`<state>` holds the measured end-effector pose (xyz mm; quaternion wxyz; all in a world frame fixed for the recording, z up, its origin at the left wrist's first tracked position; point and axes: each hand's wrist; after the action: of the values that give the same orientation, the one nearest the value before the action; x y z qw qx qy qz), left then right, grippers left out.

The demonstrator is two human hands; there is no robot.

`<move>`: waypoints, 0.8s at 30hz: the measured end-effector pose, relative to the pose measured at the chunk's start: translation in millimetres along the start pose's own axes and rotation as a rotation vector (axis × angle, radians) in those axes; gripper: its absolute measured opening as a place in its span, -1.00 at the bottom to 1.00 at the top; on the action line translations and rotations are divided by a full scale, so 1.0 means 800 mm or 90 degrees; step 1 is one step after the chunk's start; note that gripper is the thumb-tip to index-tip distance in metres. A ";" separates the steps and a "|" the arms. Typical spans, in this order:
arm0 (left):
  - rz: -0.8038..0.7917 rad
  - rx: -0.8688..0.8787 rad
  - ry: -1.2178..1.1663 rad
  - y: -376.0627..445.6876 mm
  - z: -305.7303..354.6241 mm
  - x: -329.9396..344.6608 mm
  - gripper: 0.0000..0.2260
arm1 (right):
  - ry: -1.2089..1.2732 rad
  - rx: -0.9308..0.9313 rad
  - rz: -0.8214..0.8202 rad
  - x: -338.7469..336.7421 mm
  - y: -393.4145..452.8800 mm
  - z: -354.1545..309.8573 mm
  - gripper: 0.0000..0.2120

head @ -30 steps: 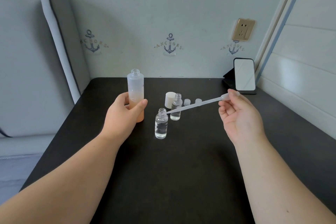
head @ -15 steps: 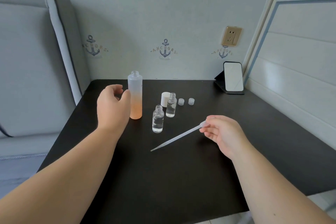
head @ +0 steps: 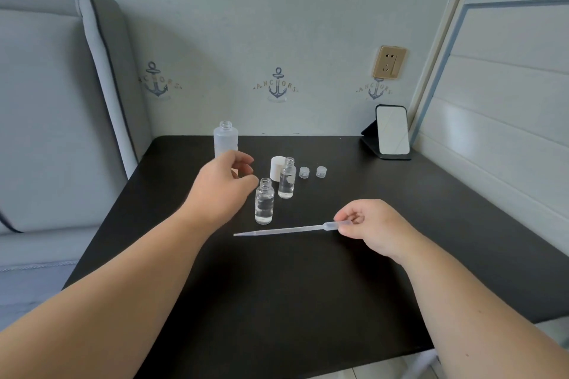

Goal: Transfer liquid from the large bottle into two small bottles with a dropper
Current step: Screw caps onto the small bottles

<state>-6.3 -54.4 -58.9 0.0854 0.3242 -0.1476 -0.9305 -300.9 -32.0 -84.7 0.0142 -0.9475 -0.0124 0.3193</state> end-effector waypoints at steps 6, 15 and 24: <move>-0.161 -0.019 0.140 0.010 -0.002 0.019 -0.53 | -0.120 -0.048 -0.008 0.001 0.008 0.004 -0.84; -0.156 -0.013 0.251 0.022 -0.001 0.027 -0.76 | 0.028 -0.084 -0.008 -0.007 0.033 -0.005 -0.75; -0.143 -0.027 0.224 0.033 -0.004 0.035 -0.76 | -0.008 -0.042 0.110 0.013 0.111 -0.016 -0.70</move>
<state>-24.6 -87.3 -68.6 0.0122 0.4939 -0.0738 -0.8663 -283.9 -120.9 -83.7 -0.0449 -0.9429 0.0591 0.3246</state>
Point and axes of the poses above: each hand's wrist, its own y-axis towards the middle knuckle, its own x-axis out of the palm, z = x × y, and after that the axes turned 7 degrees about y, right-handed
